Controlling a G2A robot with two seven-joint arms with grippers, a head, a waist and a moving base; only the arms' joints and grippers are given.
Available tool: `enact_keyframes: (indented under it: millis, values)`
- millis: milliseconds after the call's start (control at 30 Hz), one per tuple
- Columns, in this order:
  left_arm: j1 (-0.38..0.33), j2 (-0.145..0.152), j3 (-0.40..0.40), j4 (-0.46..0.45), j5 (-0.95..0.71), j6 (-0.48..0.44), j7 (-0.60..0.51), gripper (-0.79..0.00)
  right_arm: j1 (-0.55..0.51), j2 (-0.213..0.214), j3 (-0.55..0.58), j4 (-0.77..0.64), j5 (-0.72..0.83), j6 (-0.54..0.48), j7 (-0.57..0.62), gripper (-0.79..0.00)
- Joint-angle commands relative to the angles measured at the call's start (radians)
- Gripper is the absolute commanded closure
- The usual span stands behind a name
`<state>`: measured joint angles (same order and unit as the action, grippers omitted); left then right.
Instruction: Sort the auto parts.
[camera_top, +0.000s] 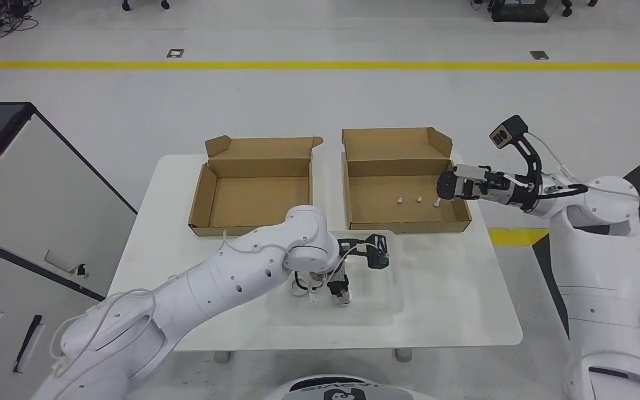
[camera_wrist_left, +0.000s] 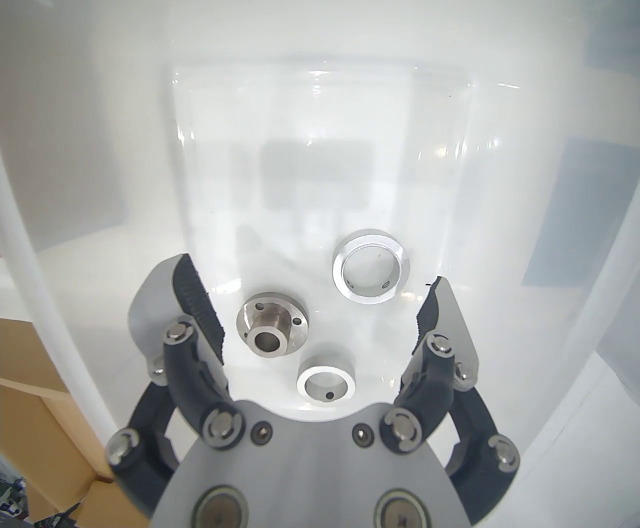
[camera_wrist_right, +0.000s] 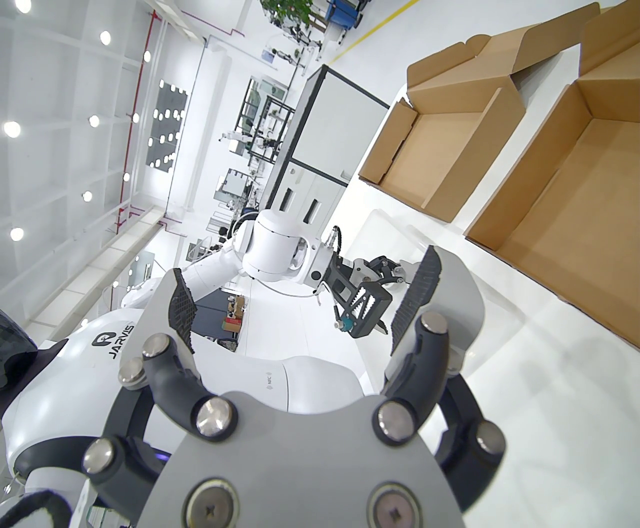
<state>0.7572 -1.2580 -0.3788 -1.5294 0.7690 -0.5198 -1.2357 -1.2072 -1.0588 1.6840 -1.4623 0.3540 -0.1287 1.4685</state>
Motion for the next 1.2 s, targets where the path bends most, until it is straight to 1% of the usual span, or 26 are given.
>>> enact_keyframes:
  millis: [0, 300, 367, 433, 533, 600, 700, 1000, 1033, 1067, 1133, 1167]
  values:
    - [0.000, 0.000, 0.000, -0.001, -0.001, 0.000, 0.000, -0.785, 0.000, 0.000, 0.000, 0.000, 0.000, 0.000, 0.000, -0.785]
    - [0.000, 0.000, 0.000, -0.001, -0.001, 0.000, 0.000, -0.785, 0.000, 0.000, 0.000, 0.000, 0.000, 0.000, 0.000, -0.785]
    - [0.006, 0.003, -0.005, -0.006, 0.025, 0.017, 0.012, -0.785, 0.000, 0.000, 0.000, 0.000, 0.000, 0.000, 0.000, -0.785]
    - [0.006, 0.006, -0.005, -0.017, 0.034, 0.020, -0.016, -0.785, 0.000, 0.000, 0.000, 0.000, 0.000, 0.000, 0.000, -0.785]
    - [0.002, 0.006, -0.005, -0.031, -0.003, 0.035, -0.087, -0.785, 0.000, 0.000, 0.000, 0.000, 0.000, 0.000, 0.000, -0.785]
    - [-0.006, 0.002, 0.003, -0.039, -0.029, 0.061, -0.125, -0.785, 0.000, 0.000, 0.000, 0.000, 0.000, 0.000, 0.000, -0.785]
    - [-0.025, -0.007, 0.028, -0.035, -0.060, 0.088, -0.153, -0.785, 0.000, 0.000, 0.000, 0.000, 0.000, 0.000, 0.000, -0.785]
    - [-0.074, -0.043, 0.092, 0.017, -0.108, 0.098, -0.162, -0.785, 0.000, 0.000, 0.000, 0.000, 0.000, 0.000, 0.000, -0.785]
    - [-0.078, -0.047, 0.096, 0.026, -0.107, 0.102, -0.167, -0.745, 0.000, 0.000, 0.000, 0.000, 0.000, 0.000, 0.000, -0.785]
    - [-0.082, -0.050, 0.099, 0.030, -0.108, 0.104, -0.169, -0.723, 0.000, 0.000, 0.000, 0.000, 0.000, 0.000, 0.000, -0.785]
    - [-0.085, -0.056, 0.102, 0.042, -0.112, 0.103, -0.167, -0.690, 0.000, 0.000, 0.000, 0.000, 0.000, 0.000, 0.000, -0.785]
    - [-0.087, -0.059, 0.102, 0.048, -0.116, 0.102, -0.167, -0.693, 0.000, 0.000, 0.000, 0.000, 0.000, 0.000, 0.000, -0.785]
